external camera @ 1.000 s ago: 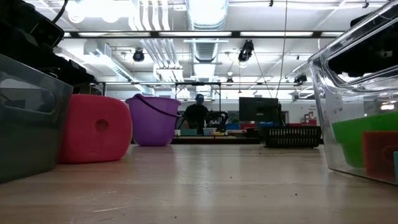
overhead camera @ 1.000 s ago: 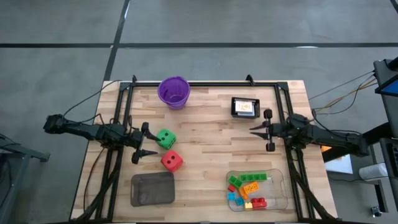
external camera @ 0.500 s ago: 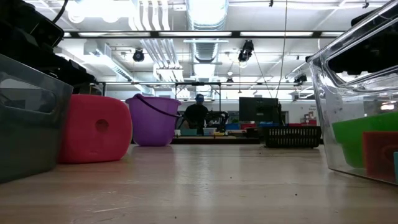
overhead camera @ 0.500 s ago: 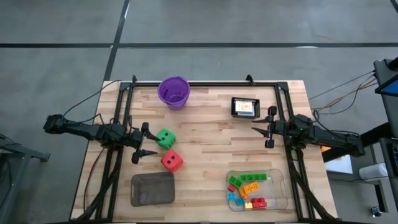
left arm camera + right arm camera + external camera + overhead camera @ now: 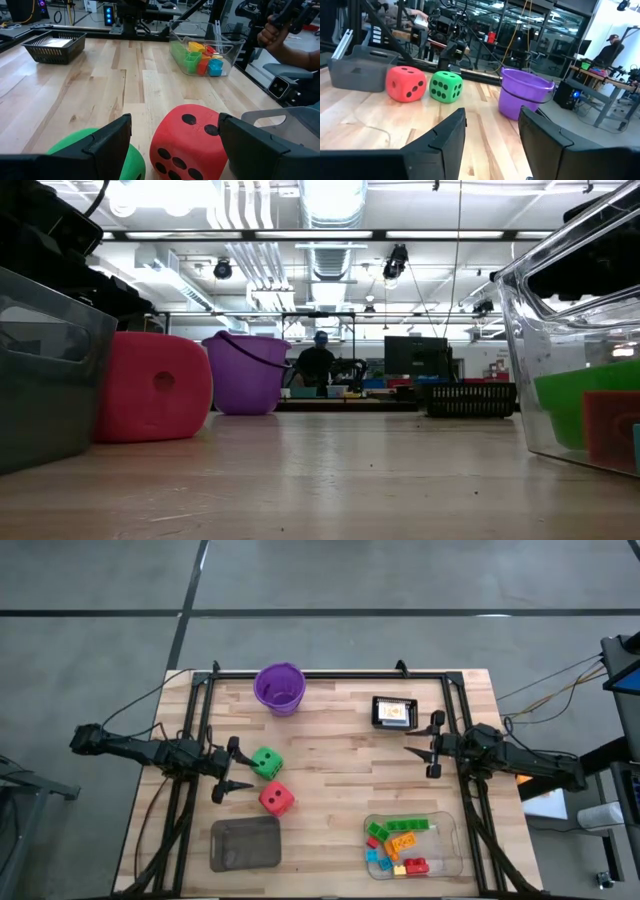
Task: Pick & Place Toys
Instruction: Put the green dice into the black bin
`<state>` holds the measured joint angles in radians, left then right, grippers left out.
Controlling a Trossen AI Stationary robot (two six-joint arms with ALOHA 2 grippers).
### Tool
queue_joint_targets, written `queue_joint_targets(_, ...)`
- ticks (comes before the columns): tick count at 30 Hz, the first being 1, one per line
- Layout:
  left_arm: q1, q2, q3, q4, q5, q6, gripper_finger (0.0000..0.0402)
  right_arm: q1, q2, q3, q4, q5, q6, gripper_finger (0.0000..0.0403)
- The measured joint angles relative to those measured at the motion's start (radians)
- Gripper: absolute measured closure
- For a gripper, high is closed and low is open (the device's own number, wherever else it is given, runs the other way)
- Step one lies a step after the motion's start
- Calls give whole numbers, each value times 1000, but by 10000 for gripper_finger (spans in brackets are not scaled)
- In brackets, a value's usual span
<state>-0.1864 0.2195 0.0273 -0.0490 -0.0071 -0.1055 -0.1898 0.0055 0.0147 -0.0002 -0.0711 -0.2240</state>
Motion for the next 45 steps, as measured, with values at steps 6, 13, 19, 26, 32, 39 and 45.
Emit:
queue_joint_targets(6,0,0,0,3,0,0,101,0,16,-1,2,0,23,212)
queue_joint_targets(13,0,0,0,7,-1,0,101,0,45,-2,2,0,35,212)
queue_joint_targets(19,0,0,-2,14,-3,-8,101,-1,60,-2,3,0,35,211)
queue_joint_targets(26,0,0,-2,15,-28,-92,101,-1,63,-2,6,0,35,211)
queue_joint_targets(32,0,1,-2,36,-32,-139,101,-1,62,-2,6,0,35,211)
queue_joint_targets(39,1,14,12,52,-69,-201,101,-1,62,-2,7,0,34,211)
queue_joint_targets(45,1,101,12,152,-110,-89,89,0,62,-2,8,0,34,212)
